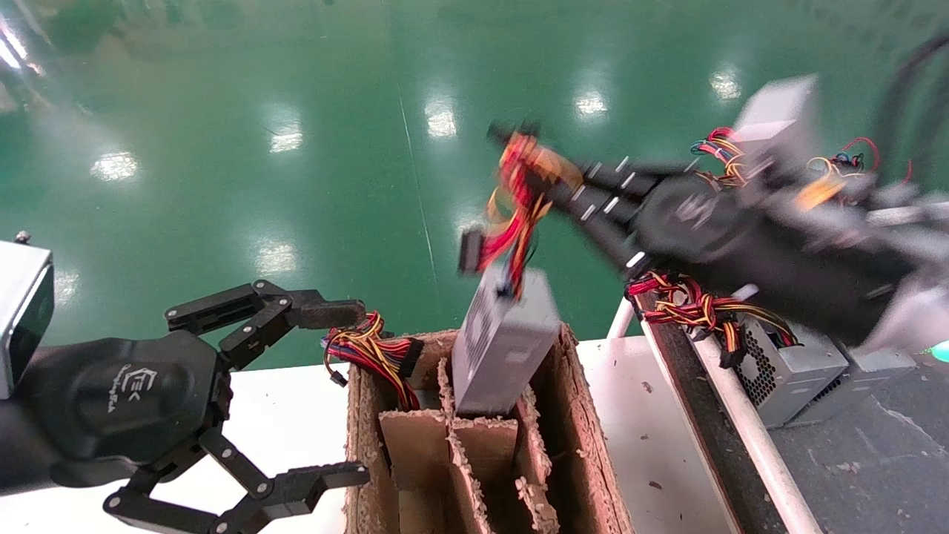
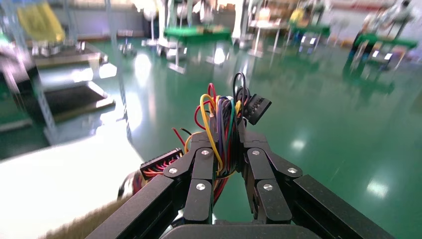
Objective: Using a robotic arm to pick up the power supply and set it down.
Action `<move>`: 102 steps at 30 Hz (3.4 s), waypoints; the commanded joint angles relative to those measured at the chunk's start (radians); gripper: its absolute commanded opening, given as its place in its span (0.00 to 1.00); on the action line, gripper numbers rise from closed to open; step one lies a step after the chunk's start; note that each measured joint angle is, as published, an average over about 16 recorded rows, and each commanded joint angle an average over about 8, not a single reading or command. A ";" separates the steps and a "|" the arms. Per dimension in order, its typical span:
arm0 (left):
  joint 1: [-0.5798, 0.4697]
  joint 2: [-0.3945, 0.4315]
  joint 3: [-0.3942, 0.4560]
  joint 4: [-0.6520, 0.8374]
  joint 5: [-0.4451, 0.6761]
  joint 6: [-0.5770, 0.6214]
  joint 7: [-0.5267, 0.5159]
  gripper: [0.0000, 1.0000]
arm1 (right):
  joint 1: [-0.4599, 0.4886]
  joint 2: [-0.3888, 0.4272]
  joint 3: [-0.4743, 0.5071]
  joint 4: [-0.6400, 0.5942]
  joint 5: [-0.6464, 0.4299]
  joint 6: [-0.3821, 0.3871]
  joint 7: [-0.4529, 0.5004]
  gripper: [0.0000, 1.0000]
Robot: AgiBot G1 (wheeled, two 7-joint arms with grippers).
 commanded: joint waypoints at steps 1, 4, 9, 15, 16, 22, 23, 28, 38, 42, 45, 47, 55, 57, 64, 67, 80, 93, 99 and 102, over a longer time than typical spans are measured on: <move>0.000 0.000 0.000 0.000 0.000 0.000 0.000 1.00 | 0.016 0.029 0.039 -0.001 0.051 -0.026 -0.004 0.00; 0.000 0.000 0.000 0.000 0.000 0.000 0.000 1.00 | 0.078 0.076 0.073 -0.006 0.073 -0.036 0.016 0.00; 0.000 0.000 0.000 0.000 0.000 0.000 0.000 1.00 | 0.190 0.160 0.111 -0.034 0.061 -0.016 0.062 0.00; 0.000 0.000 0.000 0.000 0.000 0.000 0.000 1.00 | 0.300 0.266 0.129 -0.090 -0.040 0.042 0.060 0.00; 0.000 0.000 0.001 0.000 0.000 0.000 0.000 1.00 | 0.312 0.283 0.128 -0.097 -0.066 0.052 0.051 0.00; 0.000 0.000 0.001 0.000 0.000 0.000 0.000 1.00 | 0.358 0.380 0.109 -0.148 -0.207 0.082 0.012 0.00; 0.000 0.000 0.001 0.000 0.000 0.000 0.000 1.00 | 0.360 0.396 0.107 -0.162 -0.224 0.082 0.008 0.00; 0.000 0.000 0.001 0.000 -0.001 0.000 0.000 1.00 | 0.343 0.474 0.102 -0.244 -0.273 0.066 -0.020 0.00; 0.000 0.000 0.001 0.000 -0.001 0.000 0.001 1.00 | 0.197 0.613 0.105 -0.386 -0.232 -0.066 -0.122 0.00; 0.000 -0.001 0.001 0.000 -0.001 -0.001 0.001 1.00 | 0.123 0.662 0.106 -0.407 -0.180 -0.141 -0.162 0.00; 0.000 -0.001 0.001 0.000 -0.001 -0.001 0.001 1.00 | 0.073 0.686 0.105 -0.415 -0.141 -0.179 -0.180 0.00; 0.000 -0.001 0.001 0.000 -0.001 -0.001 0.001 1.00 | 0.042 0.694 0.104 -0.417 -0.117 -0.190 -0.188 0.00; 0.000 -0.001 0.002 0.000 -0.001 -0.001 0.001 1.00 | -0.069 0.683 0.099 -0.372 -0.039 -0.167 -0.200 0.00; 0.000 -0.001 0.002 0.000 -0.001 -0.001 0.001 1.00 | -0.094 0.683 0.100 -0.348 -0.023 -0.154 -0.201 0.00; 0.000 -0.001 0.002 0.000 -0.001 -0.001 0.001 1.00 | -0.176 0.689 0.103 -0.282 0.022 -0.086 -0.202 0.00; 0.000 -0.001 0.002 0.000 -0.001 -0.001 0.001 1.00 | -0.207 0.684 0.103 -0.260 0.035 -0.050 -0.201 0.00; -0.001 -0.001 0.002 0.000 -0.002 -0.001 0.001 1.00 | -0.275 0.668 0.104 -0.174 0.069 0.038 -0.177 0.00; -0.001 -0.001 0.003 0.000 -0.002 -0.001 0.001 1.00 | -0.286 0.663 0.099 -0.154 0.061 0.074 -0.155 1.00; -0.001 -0.001 0.003 0.000 -0.002 -0.001 0.001 1.00 | -0.283 0.672 0.105 -0.157 0.072 0.065 -0.152 1.00; -0.001 -0.001 0.003 0.000 -0.002 -0.001 0.001 1.00 | -0.278 0.669 0.114 -0.163 0.090 0.059 -0.152 1.00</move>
